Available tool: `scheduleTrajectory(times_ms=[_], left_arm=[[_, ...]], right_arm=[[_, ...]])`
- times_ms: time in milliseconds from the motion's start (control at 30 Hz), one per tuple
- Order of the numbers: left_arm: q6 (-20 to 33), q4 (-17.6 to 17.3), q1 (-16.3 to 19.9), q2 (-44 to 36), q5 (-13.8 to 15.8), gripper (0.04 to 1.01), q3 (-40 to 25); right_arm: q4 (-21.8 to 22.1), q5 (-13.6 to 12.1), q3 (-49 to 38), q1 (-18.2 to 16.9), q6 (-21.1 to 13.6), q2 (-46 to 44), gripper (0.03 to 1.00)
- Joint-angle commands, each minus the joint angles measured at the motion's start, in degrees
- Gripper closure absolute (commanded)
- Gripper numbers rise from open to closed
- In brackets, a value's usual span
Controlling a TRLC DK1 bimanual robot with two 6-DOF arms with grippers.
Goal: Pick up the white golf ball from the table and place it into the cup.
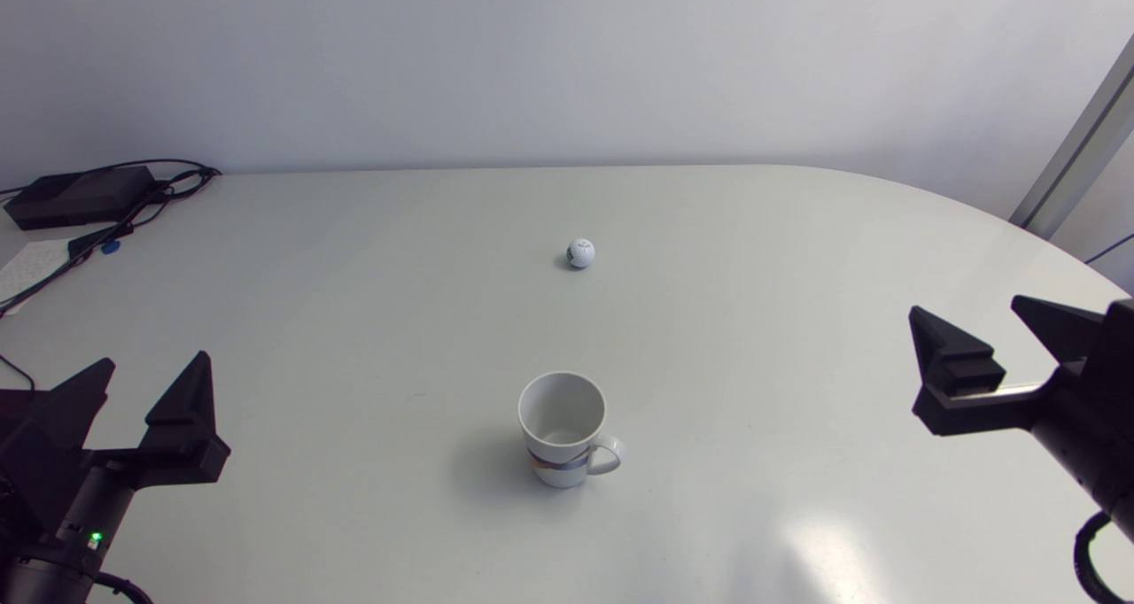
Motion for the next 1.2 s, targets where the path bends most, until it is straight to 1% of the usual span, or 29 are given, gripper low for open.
scheduleTrajectory(times_ms=[0, 100, 200, 300, 467, 633, 700, 767, 800, 833, 900, 1100, 1167], left_arm=[[-0.77, 0.76, 0.32, -0.87, -0.13, 0.051, -1.3], [-0.77, 0.76, 0.41, -0.87, -0.13, 0.051, -1.3], [-0.77, 0.76, 0.41, -0.95, -0.13, 0.051, -1.3], [-0.77, 0.76, 0.41, -0.87, -0.13, 0.051, -1.3], [-0.77, 0.76, 0.41, -0.87, -0.13, 0.051, -1.3], [-0.77, 0.76, 0.41, -0.87, -0.13, 0.051, -1.3], [-0.77, 0.76, 0.41, -0.87, -0.13, 0.051, -1.3], [-0.77, 0.76, 0.32, -0.87, -0.13, 0.051, -1.3], [-0.77, 0.67, 0.41, -0.95, -0.13, 0.051, -1.3], [-0.77, 0.76, 0.41, -0.95, -0.13, 0.051, -1.3], [-0.77, 0.76, 0.32, -0.87, -0.13, 0.051, -1.3], [-0.77, 0.76, 0.32, -0.87, -0.13, 0.051, -1.3], [-0.77, 0.76, 0.41, -0.95, -0.13, 0.051, -1.3]], right_arm=[[0.82, -0.19, 3.36, 0.49, 1.32, 5.28, 0.075], [0.82, -2.12, 6.7, 0.49, 1.24, 11.35, 0.075], [0.82, -3.88, 10.12, -0.3, 1.24, 18.64, 0.075], [0.91, -6.52, 13.38, -1.71, 1.15, 25.76, 0.075], [0.82, -8.36, 18.65, -2.32, 0.09, 36.49, 0.075], [0.3, -8.63, 24.45, -2.23, -0.7, 46.94, 0.075], [0.03, -8.72, 25.86, -2.06, -0.79, 48.97, 0.075], [-1.11, -8.8, 29.9, -1.71, 1.06, 54.24, 0.075], [-1.2, -9.6, 31.39, -1.62, 1.68, 56.17, 0.074], [-1.2, -10.47, 32.62, -1.62, 1.76, 57.84, 0.074], [-1.02, -10.65, 34.47, -1.18, 2.12, 60.57, 0.074], [-2.25, -10.47, 40.53, 0.93, 1.85, 67.69, 0.072], [-2.34, -10.39, 42.47, 1.46, 0.45, 69.97, 0.072]])
